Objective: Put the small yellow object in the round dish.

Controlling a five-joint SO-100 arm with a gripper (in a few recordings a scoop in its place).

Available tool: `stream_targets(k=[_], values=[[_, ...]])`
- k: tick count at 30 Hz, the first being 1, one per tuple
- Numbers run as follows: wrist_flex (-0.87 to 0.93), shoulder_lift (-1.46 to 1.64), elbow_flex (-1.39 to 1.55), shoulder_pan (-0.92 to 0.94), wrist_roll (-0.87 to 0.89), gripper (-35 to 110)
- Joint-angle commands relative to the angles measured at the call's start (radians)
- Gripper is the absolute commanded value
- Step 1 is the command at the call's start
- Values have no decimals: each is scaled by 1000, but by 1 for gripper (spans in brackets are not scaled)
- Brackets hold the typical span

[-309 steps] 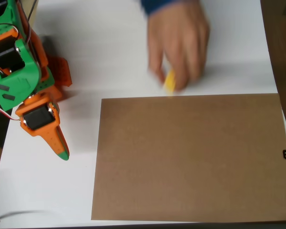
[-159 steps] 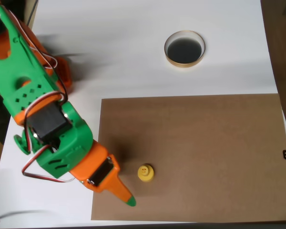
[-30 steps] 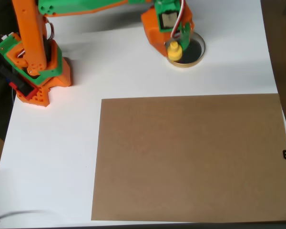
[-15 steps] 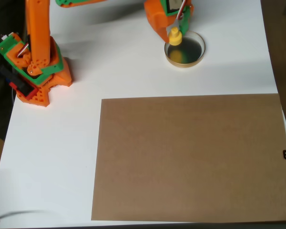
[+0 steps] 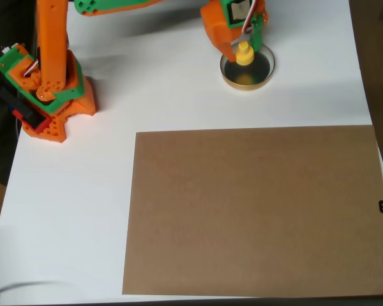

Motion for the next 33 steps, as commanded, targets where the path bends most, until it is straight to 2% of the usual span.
stream_targets(k=[1, 4, 15, 21, 33], values=[[2, 32, -41, -3, -18, 17], [3, 32, -38, -3, -18, 21], [67, 130, -34, 74, -74, 22], [66, 353, 204, 172, -183, 22], [-5, 727, 624, 597, -411, 22]])
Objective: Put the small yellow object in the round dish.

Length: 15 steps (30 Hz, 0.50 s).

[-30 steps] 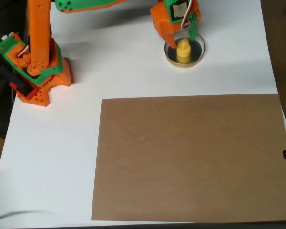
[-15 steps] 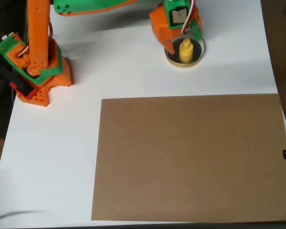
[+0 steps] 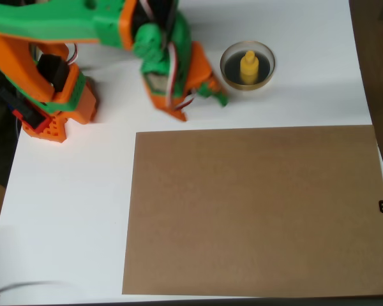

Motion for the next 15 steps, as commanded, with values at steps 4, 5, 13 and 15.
stream_targets(k=[4, 5, 13, 15], values=[[-72, 186, 103, 304, -78, 22], [-87, 196, 114, 353, -86, 22], [-244, 218, 169, 732, -95, 23], [-296, 218, 190, 816, -72, 23]])
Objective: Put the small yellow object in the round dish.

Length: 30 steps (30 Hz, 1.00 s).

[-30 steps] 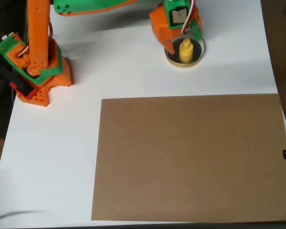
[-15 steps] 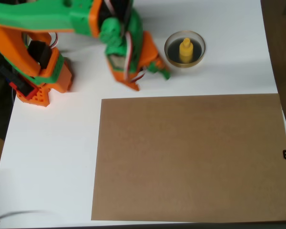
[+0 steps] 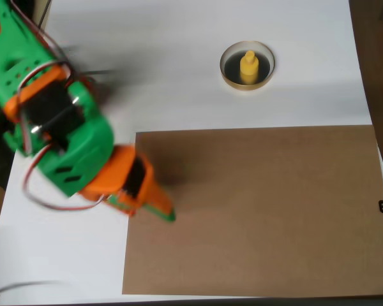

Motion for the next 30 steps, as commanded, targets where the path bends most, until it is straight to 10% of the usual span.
stream_targets(k=[1, 30], values=[[-74, 66, 23, 192, 38, 23], [-531, 479, 600, 604, 531, 24]])
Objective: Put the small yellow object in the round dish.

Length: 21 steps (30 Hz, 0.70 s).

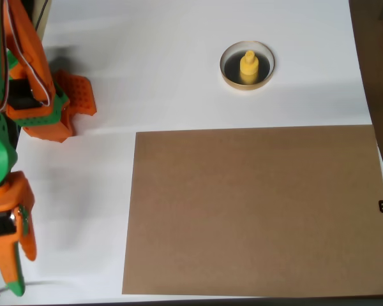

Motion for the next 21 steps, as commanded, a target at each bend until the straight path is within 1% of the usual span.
stream_targets(k=[1, 4, 7, 9, 11, 15, 21], values=[[0, 61, 18, 11, 28, 25], [-11, 67, 46, 31, 40, 29], [-23, 161, 121, 21, -3, 28], [-23, 314, 209, 2, -12, 27], [20, 528, 301, -23, -11, 26], [247, 979, 448, -106, -20, 26], [276, 973, 437, -117, 6, 23]])
